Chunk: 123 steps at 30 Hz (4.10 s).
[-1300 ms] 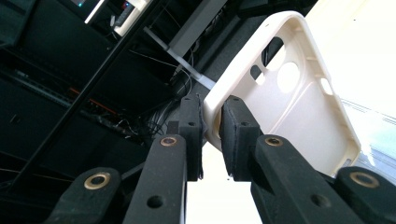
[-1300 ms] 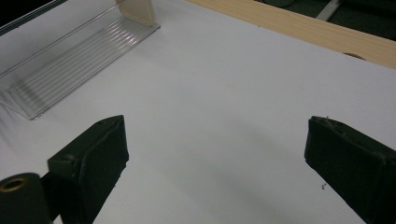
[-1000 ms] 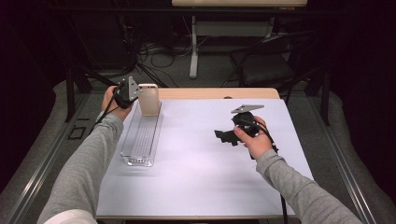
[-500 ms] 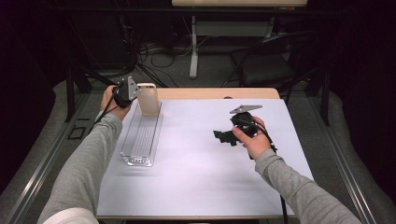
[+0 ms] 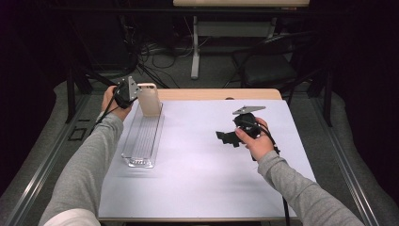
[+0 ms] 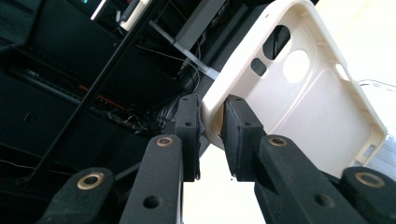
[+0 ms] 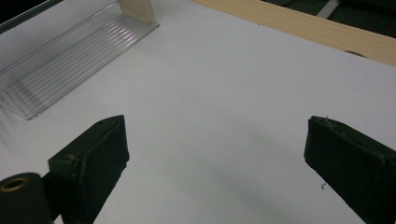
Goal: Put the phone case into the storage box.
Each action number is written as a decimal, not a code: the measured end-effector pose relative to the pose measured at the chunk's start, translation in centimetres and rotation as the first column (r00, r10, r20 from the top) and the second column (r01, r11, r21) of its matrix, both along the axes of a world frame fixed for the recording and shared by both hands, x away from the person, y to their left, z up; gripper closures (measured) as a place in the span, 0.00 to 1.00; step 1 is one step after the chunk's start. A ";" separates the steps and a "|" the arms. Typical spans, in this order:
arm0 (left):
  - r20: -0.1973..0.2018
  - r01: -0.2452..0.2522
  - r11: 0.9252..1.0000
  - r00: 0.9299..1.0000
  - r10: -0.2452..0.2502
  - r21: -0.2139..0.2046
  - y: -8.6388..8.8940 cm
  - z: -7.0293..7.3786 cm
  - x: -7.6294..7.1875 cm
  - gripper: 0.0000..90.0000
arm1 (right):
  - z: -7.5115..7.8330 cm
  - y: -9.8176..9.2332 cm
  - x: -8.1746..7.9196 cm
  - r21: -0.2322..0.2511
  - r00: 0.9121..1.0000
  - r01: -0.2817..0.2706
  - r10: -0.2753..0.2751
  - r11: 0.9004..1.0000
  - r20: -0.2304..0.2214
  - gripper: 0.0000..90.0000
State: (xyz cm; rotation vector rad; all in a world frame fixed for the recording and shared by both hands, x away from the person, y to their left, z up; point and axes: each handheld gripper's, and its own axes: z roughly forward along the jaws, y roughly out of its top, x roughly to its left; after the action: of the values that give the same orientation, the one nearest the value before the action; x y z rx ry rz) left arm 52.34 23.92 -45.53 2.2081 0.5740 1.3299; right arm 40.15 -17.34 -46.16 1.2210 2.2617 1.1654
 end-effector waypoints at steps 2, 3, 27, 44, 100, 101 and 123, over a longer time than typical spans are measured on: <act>0.003 0.006 1.000 1.000 -0.006 0.004 -0.1 0.0 0.0 0.86 | 0.0 0.0 0.0 0.000 1.000 -0.002 0.002 1.000 0.000 0.07; 0.002 0.007 1.000 1.000 -0.007 0.005 -0.2 0.0 0.0 0.86 | 0.0 0.0 0.0 0.001 1.000 -0.003 0.003 1.000 -0.001 0.07; 0.022 -0.017 1.000 1.000 0.017 -0.018 0.1 0.1 0.3 0.64 | -0.2 -0.1 -0.1 0.000 1.000 -0.001 0.001 1.000 -0.005 0.07; -0.007 -0.048 0.997 0.999 0.048 -0.068 0.9 0.7 0.0 0.47 | -0.2 -0.2 0.0 -0.004 1.000 0.000 0.000 1.000 0.000 0.07; -0.263 -0.160 0.914 0.963 0.061 -0.372 2.6 4.8 -3.4 0.30 | -0.1 0.4 0.3 -0.021 1.000 -0.006 0.007 1.000 0.016 0.09; -0.266 -0.158 0.909 0.962 0.054 -0.387 2.6 4.9 -3.6 0.30 | -0.1 0.4 0.3 -0.022 1.000 -0.006 0.006 1.000 0.015 0.09; -0.392 -0.119 0.832 0.911 -0.124 -0.541 1.9 5.9 -6.0 0.25 | 0.3 0.6 0.4 -0.027 1.000 -0.011 0.012 1.000 0.015 0.09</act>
State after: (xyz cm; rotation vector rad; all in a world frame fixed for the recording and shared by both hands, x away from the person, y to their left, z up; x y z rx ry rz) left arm 46.38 25.87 -39.64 1.9721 0.9741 0.5599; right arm 40.51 -16.74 -45.86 1.1866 2.2688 1.1413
